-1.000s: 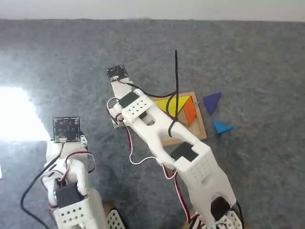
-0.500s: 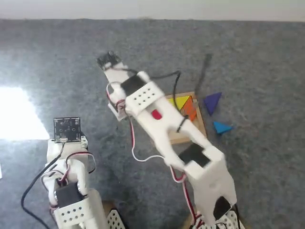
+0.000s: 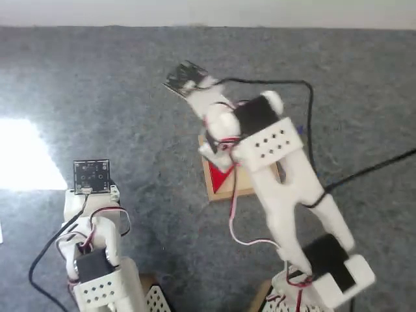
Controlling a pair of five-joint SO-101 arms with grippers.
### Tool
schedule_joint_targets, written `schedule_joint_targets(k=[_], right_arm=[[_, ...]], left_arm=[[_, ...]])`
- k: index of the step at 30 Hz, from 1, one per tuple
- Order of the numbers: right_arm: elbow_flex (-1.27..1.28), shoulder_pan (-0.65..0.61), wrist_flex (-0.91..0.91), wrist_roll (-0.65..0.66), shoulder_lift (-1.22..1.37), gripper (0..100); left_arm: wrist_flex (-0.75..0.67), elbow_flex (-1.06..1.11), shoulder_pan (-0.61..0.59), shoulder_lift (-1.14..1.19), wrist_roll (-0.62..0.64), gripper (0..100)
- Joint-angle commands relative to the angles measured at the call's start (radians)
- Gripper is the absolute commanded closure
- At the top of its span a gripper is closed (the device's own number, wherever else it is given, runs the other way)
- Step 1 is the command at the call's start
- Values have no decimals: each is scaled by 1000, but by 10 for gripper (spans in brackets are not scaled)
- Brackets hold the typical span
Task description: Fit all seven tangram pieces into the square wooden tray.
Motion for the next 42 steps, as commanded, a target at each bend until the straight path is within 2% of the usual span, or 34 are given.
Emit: schedule_joint_targets(k=[1,5,17,23,30,34,42], right_arm=[[402,45,-286,143,-81,904],[597,64,-498,169,-67,902],[638,124,-697,181,125,901],[614,124,-694,218,134,885],[600,124,-693,219,131,683],[594,120,-691,235,130,604],[494,122,-602,224,15,592]], left_arm=[[-23,-10,6,-8,5,938],[-25,-10,6,-8,5,938],[-23,-10,6,-8,3,938],[-23,-10,6,-8,3,938],[-23,-10,6,-8,3,938],[-23,-10,6,-8,3,938],[-25,-10,6,-8,3,938]])
